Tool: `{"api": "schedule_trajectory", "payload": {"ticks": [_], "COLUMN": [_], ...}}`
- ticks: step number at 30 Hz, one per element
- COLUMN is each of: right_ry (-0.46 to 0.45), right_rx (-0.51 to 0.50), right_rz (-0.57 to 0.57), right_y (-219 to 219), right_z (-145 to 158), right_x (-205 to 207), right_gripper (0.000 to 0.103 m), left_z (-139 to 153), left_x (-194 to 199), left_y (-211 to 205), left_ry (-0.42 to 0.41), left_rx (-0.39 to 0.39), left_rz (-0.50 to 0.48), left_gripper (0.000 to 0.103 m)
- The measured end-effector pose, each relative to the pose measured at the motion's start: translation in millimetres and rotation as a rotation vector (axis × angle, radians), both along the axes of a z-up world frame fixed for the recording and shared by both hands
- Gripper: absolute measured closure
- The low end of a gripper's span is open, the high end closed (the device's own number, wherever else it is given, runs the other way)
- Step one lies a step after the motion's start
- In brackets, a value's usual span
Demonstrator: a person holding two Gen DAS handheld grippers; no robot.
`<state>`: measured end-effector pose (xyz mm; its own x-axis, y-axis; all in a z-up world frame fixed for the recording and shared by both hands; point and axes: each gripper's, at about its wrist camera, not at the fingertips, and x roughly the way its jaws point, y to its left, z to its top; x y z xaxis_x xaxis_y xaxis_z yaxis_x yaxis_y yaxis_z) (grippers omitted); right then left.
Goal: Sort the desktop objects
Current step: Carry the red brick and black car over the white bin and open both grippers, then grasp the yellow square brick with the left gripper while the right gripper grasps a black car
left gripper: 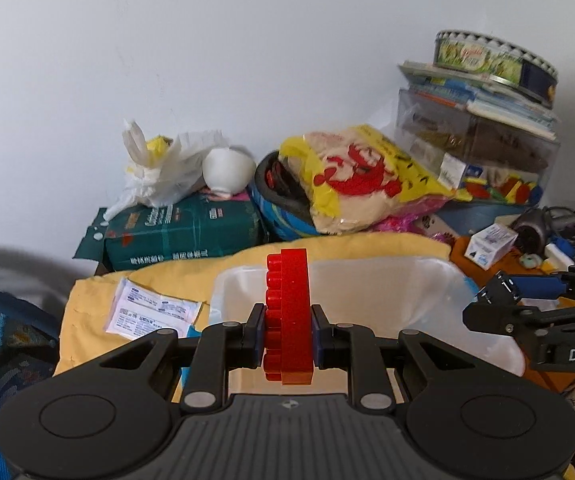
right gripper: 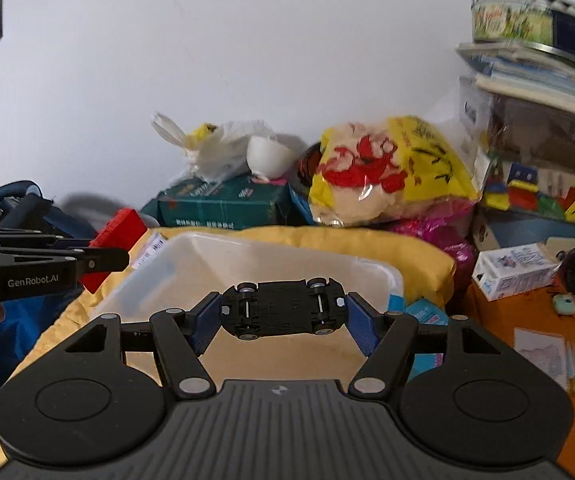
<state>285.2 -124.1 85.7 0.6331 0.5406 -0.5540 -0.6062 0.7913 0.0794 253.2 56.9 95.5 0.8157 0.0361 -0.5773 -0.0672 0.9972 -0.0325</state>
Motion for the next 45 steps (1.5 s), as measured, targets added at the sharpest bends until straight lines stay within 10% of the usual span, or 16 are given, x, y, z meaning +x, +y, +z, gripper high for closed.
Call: {"api": "schedule_trajectory", "payload": {"ticks": [4,8,19,29,45], "right_ry": [0.061,0.082,0.018,0.079,0.241], "right_rx": [-0.016,-0.079,0.049,-0.075,-0.145], "right_rz": [-0.013,-0.014,0.023,0.198,0.209], "right_y": [9.7,23.6,-17.5,-44.5,-40.2], "right_z": [-10.7,-23.3,-14.3,-84.8,-147.3], "right_x": [18.5,30.7,-33.6,-182.2,-194.8], "right_gripper": [0.034,0.018,0.017,0.017,0.023], "left_z": [-11.3,-20.1,-28.4,-95.0,-147.8], "left_x": [18.2,24.4,-84.6,-207.4,-211.2], "left_y": [-0.1,3.6,11.9,-13.1,-30.0], "left_ry": [0.059,0.076,-0.035,0.068,0.149], "left_rx": [0.012,0.037,0.041,0.006,0.027], "left_rz": [0.002,0.057,0.017,-0.028,-0.097], "left_gripper": [0.074,0.044,0.042,0.042,0.042]}}
